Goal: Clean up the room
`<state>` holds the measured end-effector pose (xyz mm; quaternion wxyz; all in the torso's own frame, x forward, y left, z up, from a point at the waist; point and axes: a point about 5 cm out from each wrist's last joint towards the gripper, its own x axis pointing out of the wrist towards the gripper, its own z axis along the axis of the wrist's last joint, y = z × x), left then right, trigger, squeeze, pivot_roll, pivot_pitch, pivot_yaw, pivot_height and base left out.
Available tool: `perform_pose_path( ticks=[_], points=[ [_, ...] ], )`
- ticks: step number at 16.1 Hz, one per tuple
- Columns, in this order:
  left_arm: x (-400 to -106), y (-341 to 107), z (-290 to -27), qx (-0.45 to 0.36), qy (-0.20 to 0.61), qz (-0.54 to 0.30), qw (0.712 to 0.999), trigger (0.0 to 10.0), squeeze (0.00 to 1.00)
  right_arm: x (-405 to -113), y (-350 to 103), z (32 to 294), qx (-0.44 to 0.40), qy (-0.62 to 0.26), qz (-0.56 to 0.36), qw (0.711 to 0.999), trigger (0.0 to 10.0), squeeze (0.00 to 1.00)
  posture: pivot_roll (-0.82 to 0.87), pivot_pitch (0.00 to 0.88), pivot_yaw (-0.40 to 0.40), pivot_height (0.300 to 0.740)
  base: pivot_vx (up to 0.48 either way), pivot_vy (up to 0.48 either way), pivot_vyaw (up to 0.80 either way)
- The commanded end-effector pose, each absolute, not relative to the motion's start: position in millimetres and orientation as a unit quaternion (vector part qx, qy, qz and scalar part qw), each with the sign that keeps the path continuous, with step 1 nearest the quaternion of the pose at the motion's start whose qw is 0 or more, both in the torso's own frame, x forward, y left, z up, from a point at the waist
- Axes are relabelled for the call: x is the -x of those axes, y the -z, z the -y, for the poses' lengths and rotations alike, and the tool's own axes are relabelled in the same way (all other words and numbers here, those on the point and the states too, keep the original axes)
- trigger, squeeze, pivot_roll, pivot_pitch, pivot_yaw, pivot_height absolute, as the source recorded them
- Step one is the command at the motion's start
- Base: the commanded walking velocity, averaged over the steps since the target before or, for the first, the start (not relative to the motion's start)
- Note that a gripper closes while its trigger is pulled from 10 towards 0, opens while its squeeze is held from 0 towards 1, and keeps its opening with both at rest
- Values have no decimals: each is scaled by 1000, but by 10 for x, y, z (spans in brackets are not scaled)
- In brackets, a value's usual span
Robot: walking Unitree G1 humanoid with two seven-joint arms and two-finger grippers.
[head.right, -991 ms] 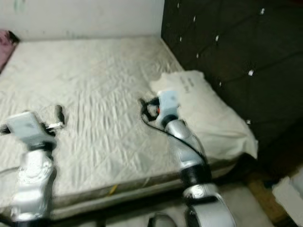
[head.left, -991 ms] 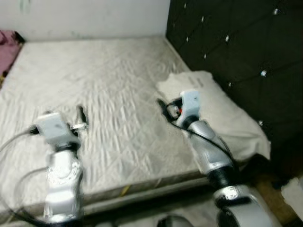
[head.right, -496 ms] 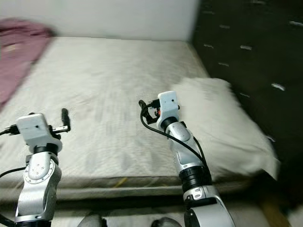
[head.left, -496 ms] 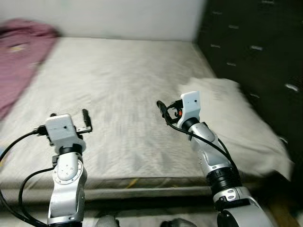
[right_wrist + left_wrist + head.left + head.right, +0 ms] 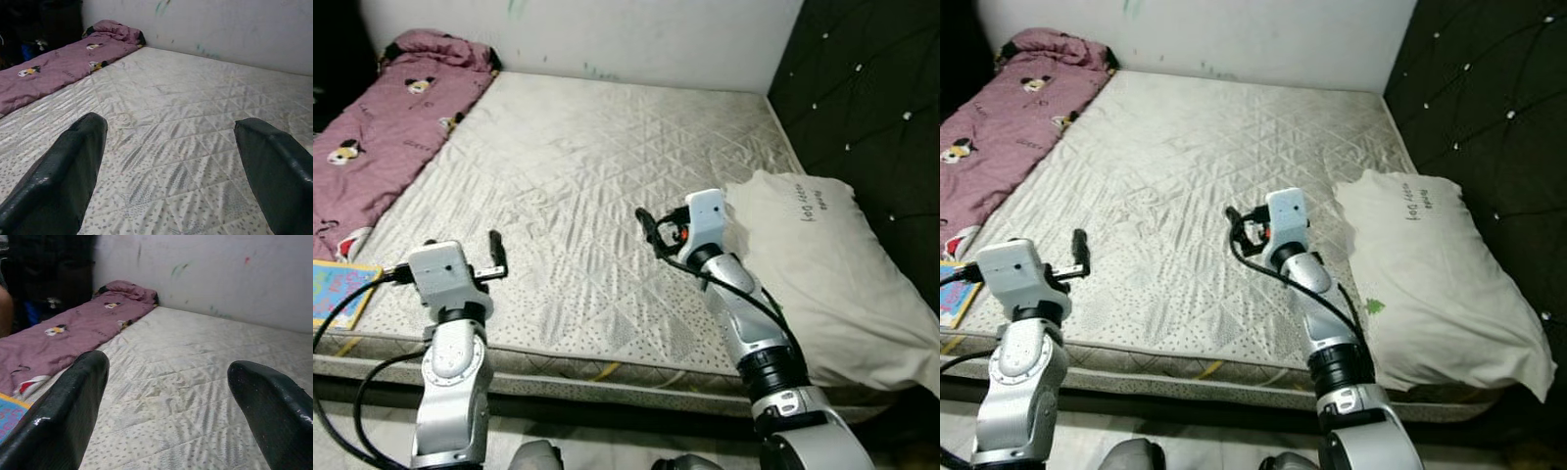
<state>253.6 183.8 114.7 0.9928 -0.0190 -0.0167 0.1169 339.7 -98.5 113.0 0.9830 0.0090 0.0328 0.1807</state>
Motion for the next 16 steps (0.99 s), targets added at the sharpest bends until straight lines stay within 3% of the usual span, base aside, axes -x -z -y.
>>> perform_pose_path(
  ticks=[1, 5, 16],
  points=[
    [-2540, -1172, -1852, 23, -119, 18, 992, 10000, 0, -3422, -1167, 956, -16, -185, -36, 982, 10000, 0, -5, 0, -43, 740, 0, 480, 0],
    [-2545, -1176, -1863, 29, -121, 18, 992, 10000, 0, -3425, -1160, 954, -16, -186, -38, 982, 10000, 0, -5, 0, -45, 740, 0, 480, -722],
    [-2561, -1176, -1846, 32, -118, 19, 992, 10000, 0, -3423, -1152, 938, -17, -196, -43, 979, 10000, 0, -6, 0, -49, 740, 0, 480, 0]
  ],
)
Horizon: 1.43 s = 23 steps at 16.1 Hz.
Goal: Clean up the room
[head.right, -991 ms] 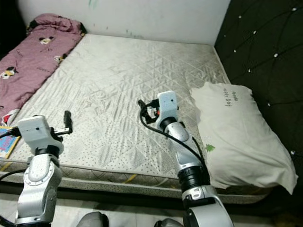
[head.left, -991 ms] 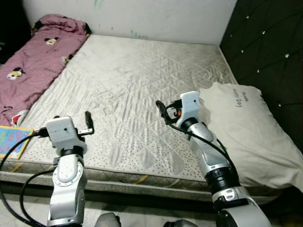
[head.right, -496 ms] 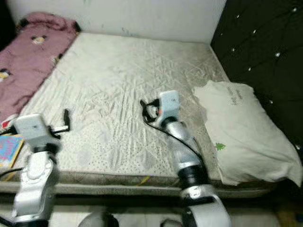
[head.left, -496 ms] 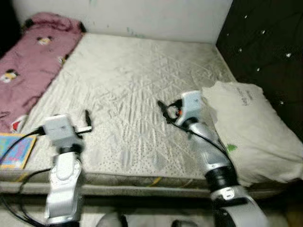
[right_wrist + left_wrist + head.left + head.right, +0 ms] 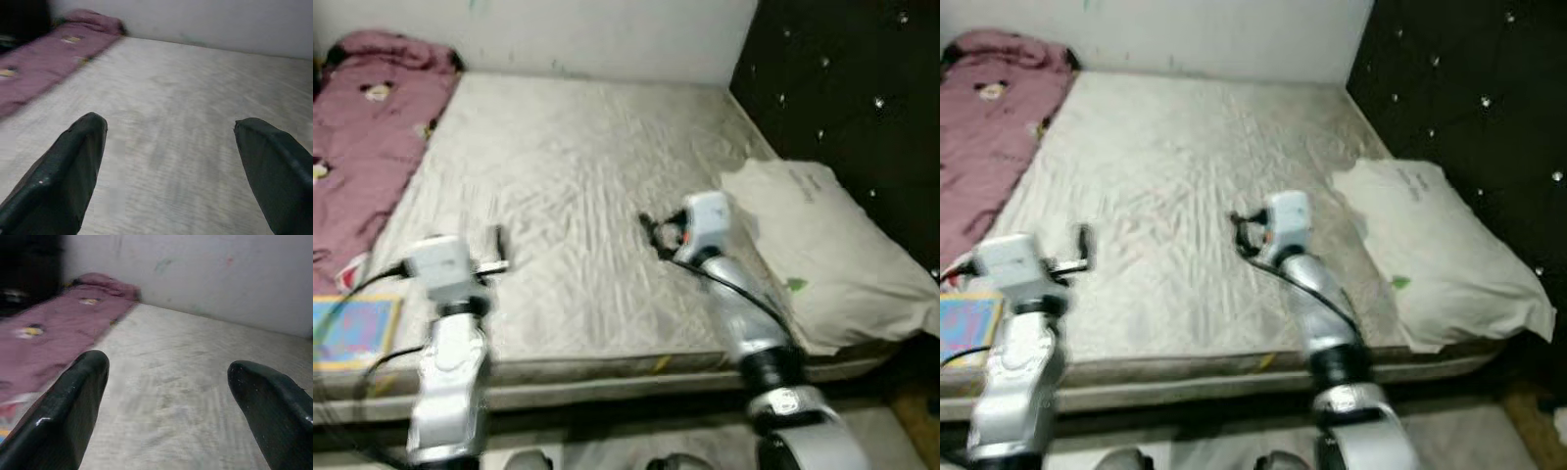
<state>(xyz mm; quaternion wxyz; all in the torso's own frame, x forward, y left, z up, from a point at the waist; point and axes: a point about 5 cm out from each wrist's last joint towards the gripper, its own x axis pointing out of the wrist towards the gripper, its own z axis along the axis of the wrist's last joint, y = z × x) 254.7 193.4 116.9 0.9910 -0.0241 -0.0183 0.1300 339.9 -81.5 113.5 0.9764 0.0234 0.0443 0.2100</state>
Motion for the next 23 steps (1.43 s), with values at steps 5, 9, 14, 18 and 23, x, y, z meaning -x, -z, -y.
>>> perform_pose_path(
  ticks=[5, 9, 14, 18, 23],
  points=[
    [-2570, -1184, -1846, 34, -119, 20, 992, 10000, 0, -3429, -1137, 921, -15, -201, -52, 978, 10000, 0, -8, 0, -47, 740, 0, 480, -121],
    [-2572, -1183, -1853, 39, -125, 19, 991, 10000, 0, -3435, -1132, 917, -12, -204, -55, 977, 10000, 0, -8, 0, -51, 740, 0, 480, -145],
    [-2568, -1176, -1860, 42, -130, 17, 991, 10000, 0, -3435, -1127, 915, -9, -205, -57, 977, 10000, 0, -12, 0, -55, 740, 0, 480, 0],
    [-2567, -1179, -1852, 38, -128, 19, 991, 10000, 0, -3429, -1109, 908, -10, -208, -62, 976, 10000, 0, -12, 0, -57, 740, 0, 480, 0],
    [-2547, -1216, -1855, 44, -119, 37, 991, 10000, 0, -3417, -1087, 886, -12, -213, -67, 975, 10000, 0, -10, 0, -52, 740, 0, 96, 0]
  ],
)
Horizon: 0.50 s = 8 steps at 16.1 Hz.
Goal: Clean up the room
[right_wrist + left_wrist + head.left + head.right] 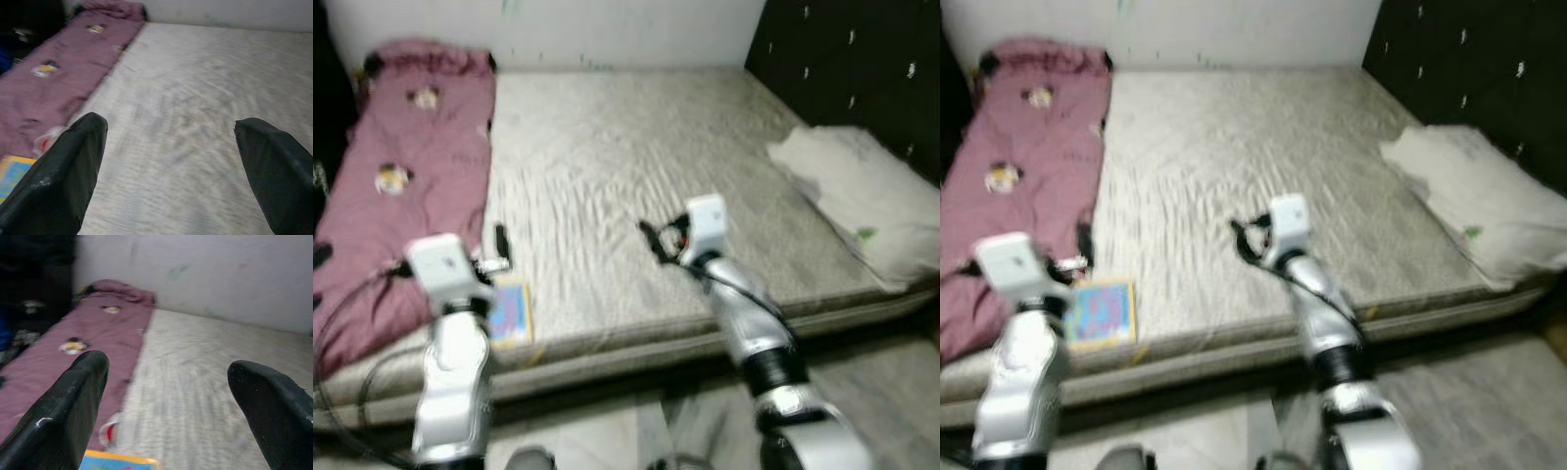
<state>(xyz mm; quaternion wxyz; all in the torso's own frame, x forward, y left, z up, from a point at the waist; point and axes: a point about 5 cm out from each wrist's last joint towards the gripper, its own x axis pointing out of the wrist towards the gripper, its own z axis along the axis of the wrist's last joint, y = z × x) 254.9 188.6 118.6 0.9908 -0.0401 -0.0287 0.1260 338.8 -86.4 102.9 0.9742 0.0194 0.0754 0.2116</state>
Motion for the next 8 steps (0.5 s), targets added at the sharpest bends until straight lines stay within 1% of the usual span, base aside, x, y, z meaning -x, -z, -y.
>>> perform_pose_path(
  ticks=[1, 2, 3, 8],
  points=[
    [-2544, -1227, -1847, 45, -114, 40, 992, 10000, 0, -3416, -1086, 878, -11, -214, -66, 975, 10000, 0, -10, 0, -52, 740, 0, 0, 0],
    [-2544, -1229, -1846, 44, -114, 40, 992, 10000, 0, -3416, -1088, 874, -12, -214, -66, 974, 10000, 0, -10, 0, -52, 740, 0, 0, 0],
    [-2544, -1232, -1849, 44, -114, 40, 992, 10000, 0, -3416, -1090, 864, -12, -215, -66, 974, 10000, 0, -9, 0, -46, 740, 266, 0, 0],
    [-2561, -1251, -1841, 48, -110, 44, 992, 10000, 0, -3431, -1117, 853, -13, -214, -61, 975, 10000, 0, -14, 0, -47, 740, 354, 0, 0]
  ],
)
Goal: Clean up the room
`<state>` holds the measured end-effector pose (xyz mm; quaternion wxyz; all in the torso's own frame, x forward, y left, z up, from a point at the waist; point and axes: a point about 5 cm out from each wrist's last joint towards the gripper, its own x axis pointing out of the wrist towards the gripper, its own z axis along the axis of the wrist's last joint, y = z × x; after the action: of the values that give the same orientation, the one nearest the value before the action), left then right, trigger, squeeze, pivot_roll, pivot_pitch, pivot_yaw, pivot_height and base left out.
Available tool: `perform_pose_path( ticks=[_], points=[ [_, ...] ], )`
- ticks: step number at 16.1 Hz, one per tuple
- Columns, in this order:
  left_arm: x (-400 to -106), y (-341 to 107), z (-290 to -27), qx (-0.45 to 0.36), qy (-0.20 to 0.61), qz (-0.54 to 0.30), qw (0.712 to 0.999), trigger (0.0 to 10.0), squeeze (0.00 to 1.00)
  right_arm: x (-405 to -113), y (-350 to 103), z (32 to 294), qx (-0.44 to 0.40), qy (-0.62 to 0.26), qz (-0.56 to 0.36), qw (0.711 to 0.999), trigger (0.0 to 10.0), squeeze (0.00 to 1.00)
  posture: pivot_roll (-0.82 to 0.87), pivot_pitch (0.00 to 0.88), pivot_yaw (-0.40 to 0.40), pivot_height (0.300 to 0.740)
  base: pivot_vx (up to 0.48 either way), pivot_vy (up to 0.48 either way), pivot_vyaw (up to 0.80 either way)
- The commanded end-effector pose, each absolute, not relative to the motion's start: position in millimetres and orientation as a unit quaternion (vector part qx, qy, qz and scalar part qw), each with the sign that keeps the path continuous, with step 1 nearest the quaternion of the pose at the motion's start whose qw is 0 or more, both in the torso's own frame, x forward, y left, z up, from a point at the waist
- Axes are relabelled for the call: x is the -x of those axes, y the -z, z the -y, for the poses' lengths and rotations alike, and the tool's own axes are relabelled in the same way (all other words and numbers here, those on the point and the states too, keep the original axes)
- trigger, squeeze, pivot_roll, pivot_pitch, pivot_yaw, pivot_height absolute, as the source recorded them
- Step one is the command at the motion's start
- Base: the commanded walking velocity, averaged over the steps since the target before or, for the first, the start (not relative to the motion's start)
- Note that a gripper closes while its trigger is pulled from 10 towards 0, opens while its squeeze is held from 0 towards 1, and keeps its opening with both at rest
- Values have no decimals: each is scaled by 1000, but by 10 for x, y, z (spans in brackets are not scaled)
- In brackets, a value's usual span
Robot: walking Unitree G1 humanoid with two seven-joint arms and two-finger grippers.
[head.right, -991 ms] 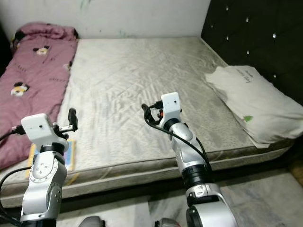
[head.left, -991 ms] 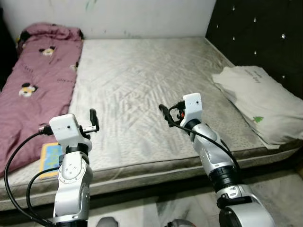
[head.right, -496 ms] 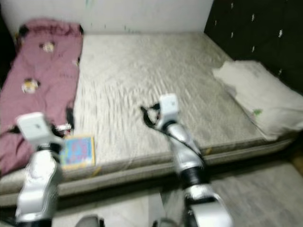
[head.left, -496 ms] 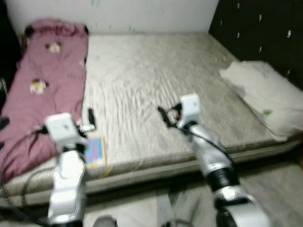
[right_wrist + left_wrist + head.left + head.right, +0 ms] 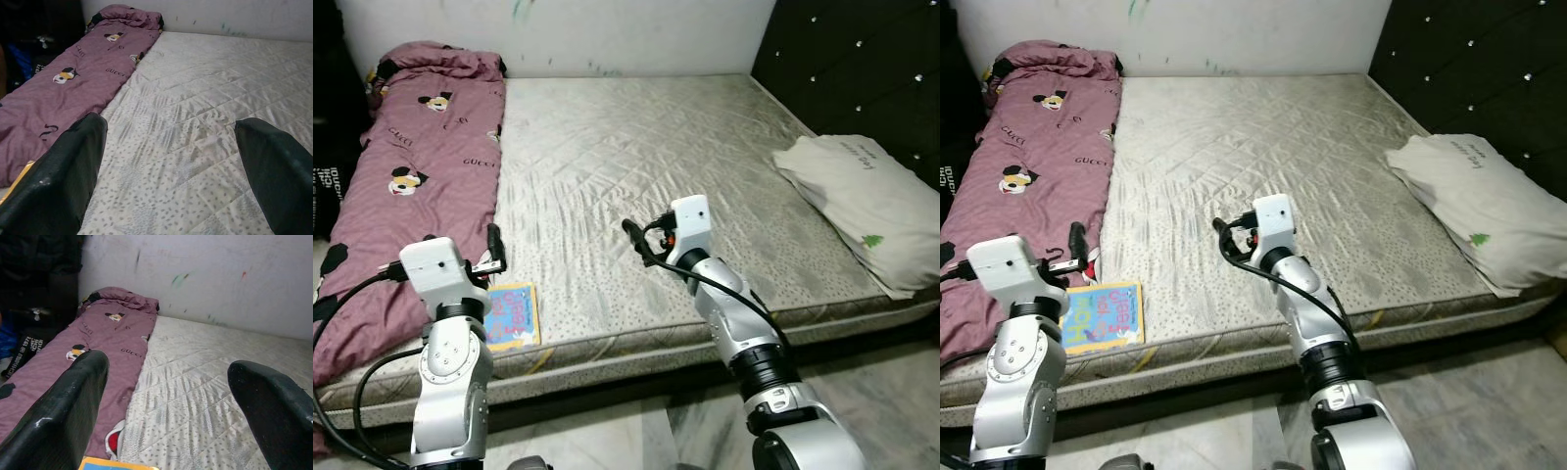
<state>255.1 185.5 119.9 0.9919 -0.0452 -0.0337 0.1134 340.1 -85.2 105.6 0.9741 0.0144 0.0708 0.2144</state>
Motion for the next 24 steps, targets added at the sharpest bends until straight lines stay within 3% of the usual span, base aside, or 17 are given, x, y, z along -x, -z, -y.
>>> perform_pose_path(
  ticks=[1, 5, 13, 24],
  points=[
    [-2560, -1252, -1842, 48, -111, 44, 992, 10000, 0, -3433, -1117, 854, -12, -214, -62, 975, 10000, 0, -14, 0, -47, 740, 375, 0, 0],
    [-2560, -1243, -1849, 48, -115, 42, 991, 10000, 0, -3438, -1119, 855, -11, -215, -61, 975, 10000, 0, -14, 0, -50, 740, 373, 0, 0],
    [-2571, -1182, -1878, 56, -140, 20, 988, 10000, 0, -3441, -1110, 858, -13, -211, -64, 975, 10000, 0, -11, 0, -50, 740, 0, 0, 0],
    [-2581, -1189, -1845, 76, -131, 24, 988, 10000, 0, -3441, -1091, 858, -8, -215, -68, 974, 10000, 0, -11, 0, -51, 740, 0, 479, -176]
  ],
)
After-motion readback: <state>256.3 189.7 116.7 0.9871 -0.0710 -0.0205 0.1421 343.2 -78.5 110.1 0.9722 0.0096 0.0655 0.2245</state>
